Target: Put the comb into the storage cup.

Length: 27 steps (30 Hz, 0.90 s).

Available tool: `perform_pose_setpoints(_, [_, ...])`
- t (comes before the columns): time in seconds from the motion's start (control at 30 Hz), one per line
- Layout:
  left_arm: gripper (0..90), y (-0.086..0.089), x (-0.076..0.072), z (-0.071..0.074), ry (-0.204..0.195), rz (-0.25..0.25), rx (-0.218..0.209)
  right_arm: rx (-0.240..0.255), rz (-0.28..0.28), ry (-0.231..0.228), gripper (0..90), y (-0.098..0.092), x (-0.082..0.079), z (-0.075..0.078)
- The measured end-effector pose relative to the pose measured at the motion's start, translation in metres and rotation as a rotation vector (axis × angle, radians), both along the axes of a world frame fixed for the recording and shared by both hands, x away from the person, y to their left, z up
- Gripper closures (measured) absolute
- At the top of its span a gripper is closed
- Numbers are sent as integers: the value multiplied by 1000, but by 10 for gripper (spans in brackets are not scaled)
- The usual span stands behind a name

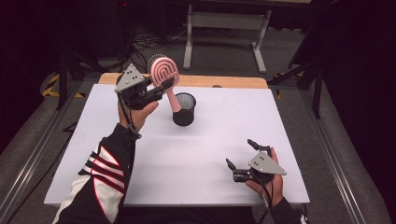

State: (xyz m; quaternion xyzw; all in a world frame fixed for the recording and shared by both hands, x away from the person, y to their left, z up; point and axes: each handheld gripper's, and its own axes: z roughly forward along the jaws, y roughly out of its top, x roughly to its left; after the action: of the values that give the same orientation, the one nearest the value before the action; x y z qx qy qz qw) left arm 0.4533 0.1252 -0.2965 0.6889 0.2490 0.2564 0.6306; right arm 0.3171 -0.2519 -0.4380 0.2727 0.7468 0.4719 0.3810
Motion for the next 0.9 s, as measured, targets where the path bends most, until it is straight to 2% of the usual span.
perform_pose_setpoints(0.5, [633,-19,26,-10,37,22,-12,9,11,7,59,1,0,0])
perform_pose_setpoints(0.63, [633,-25,28,-12,37,28,13,9,16,16,59,1,0,-1])
perform_pose_setpoints(0.9, [633,-30,38,-18,58,41,18,7,25,16,59,2,-1,-1])
